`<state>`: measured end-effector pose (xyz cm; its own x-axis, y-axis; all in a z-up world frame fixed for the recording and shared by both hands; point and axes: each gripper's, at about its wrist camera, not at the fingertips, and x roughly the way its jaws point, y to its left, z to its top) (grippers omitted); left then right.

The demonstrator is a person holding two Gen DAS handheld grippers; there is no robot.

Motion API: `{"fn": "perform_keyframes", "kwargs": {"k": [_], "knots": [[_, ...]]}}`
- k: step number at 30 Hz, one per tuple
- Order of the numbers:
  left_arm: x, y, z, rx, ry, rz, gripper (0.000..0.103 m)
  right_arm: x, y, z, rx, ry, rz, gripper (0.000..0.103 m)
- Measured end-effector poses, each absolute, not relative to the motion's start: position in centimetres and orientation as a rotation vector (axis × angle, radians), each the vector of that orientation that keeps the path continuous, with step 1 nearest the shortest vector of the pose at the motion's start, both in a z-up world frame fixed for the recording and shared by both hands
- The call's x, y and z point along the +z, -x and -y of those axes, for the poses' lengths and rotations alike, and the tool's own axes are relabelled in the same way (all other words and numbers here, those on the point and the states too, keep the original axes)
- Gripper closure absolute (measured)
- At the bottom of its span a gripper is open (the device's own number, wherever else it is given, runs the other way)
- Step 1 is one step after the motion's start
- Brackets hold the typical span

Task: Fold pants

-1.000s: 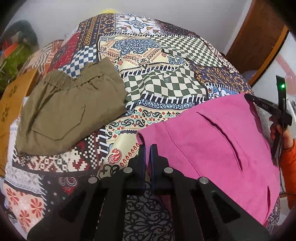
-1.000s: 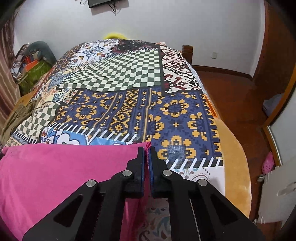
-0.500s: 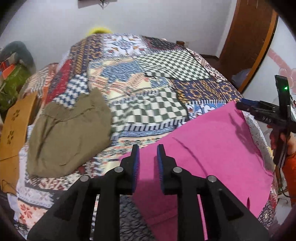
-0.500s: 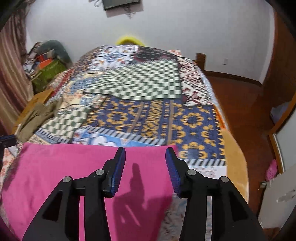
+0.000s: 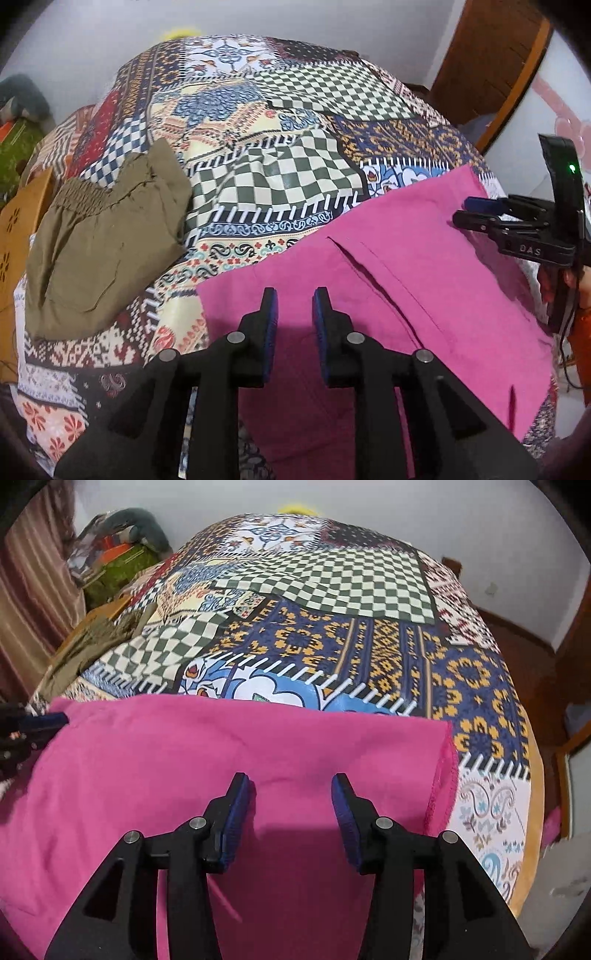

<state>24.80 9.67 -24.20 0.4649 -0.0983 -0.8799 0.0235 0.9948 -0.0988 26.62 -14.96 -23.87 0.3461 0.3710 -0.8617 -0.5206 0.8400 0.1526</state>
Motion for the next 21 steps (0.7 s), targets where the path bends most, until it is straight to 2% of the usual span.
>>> {"fn": "perform_keyframes", "kwargs": {"k": [6, 13, 19, 20, 21], "knots": [[-22.3, -22.2, -9.1, -0.096, 0.109, -1.051, 0.078, -21.5, -24.2, 14.9, 0.609, 0.143, -1.034, 0.061], [-23.9, -19.5, -7.6, -0.073, 0.039, -1.072, 0.067, -23.4, -20.4, 13.1, 0.651, 0.207, -1.084, 0.061], [-21.9, -16.9, -9.1, -0.04, 0.125, -1.037, 0.066, -22.0, -19.3, 14.7, 0.631, 0.13, -1.095, 0.06], [-21.6, -16.5, -9.2, -0.032, 0.133, -1.03, 0.063, -21.6, -18.9, 14.8, 0.629, 0.129, -1.085, 0.06], [-21.3, -16.1, -9.4, -0.021, 0.146, -1.022, 0.055, -21.1, -18.4, 15.0, 0.628, 0.127, -1.074, 0.06]]}}
